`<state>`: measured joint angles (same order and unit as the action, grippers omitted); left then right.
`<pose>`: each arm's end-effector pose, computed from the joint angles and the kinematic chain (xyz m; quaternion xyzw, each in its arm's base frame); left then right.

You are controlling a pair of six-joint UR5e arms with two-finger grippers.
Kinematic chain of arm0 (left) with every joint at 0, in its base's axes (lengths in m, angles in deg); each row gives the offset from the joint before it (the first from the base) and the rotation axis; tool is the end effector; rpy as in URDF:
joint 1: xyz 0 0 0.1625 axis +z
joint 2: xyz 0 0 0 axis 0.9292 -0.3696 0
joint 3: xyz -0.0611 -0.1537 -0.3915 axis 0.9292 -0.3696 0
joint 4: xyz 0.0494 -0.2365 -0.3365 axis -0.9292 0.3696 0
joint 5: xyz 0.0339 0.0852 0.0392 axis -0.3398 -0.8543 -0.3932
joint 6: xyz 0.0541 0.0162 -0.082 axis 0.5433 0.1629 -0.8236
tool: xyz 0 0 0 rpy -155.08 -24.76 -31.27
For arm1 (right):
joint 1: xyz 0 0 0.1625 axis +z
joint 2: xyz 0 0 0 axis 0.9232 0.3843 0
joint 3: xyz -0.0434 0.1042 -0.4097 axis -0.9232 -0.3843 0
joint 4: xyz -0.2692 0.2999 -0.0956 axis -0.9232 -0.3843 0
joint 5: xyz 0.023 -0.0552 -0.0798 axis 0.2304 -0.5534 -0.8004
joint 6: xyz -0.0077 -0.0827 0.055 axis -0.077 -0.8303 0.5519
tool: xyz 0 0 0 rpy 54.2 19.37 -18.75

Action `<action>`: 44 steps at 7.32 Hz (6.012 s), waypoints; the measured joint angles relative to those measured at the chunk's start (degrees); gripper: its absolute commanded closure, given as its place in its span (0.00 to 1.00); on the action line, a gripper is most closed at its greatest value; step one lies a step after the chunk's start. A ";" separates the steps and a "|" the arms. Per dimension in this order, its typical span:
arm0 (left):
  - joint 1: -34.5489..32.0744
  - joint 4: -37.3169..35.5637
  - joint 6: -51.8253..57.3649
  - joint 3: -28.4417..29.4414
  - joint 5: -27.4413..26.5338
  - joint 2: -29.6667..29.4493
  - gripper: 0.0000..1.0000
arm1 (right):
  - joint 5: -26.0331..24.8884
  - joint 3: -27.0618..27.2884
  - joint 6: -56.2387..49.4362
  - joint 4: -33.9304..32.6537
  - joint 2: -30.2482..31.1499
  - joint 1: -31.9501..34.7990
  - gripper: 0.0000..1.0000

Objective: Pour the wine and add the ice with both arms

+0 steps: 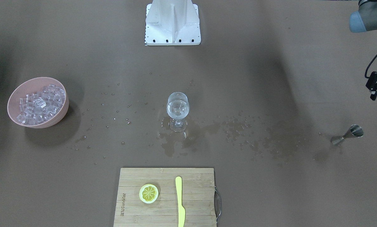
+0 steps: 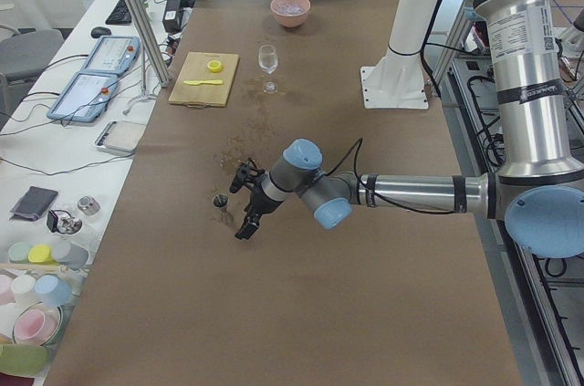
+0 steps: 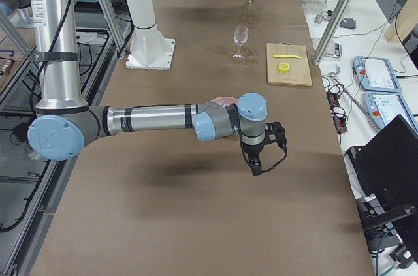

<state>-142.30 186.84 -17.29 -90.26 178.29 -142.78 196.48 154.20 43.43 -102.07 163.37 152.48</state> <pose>0.0273 -0.4280 0.6285 0.2331 0.2856 0.0450 0.9285 0.0254 -0.5206 0.6009 0.1022 -0.3430 -0.0557 0.9321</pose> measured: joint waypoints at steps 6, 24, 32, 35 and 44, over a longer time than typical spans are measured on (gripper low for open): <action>-14.59 -49.07 26.82 -4.73 10.77 -4.55 0.02 | 0.10 1.05 -0.08 0.12 0.84 0.00 0.00; -15.56 -43.29 22.20 -4.39 19.78 -4.64 0.02 | -21.68 17.82 37.47 0.08 2.02 -40.14 0.51; -15.56 -42.82 22.12 -4.22 19.78 -4.66 0.02 | -21.51 17.64 35.86 -0.08 1.06 -39.63 0.51; -15.56 -42.81 22.13 -4.16 19.78 -4.70 0.02 | -21.58 17.52 35.84 -0.22 1.02 -39.32 0.50; -15.56 -42.76 22.20 -3.95 19.78 -4.69 0.02 | -20.78 18.93 35.86 -0.56 -0.05 -37.33 1.00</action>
<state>-157.87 144.08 4.90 -94.21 198.08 -147.48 175.71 173.12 79.30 -102.63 163.32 115.15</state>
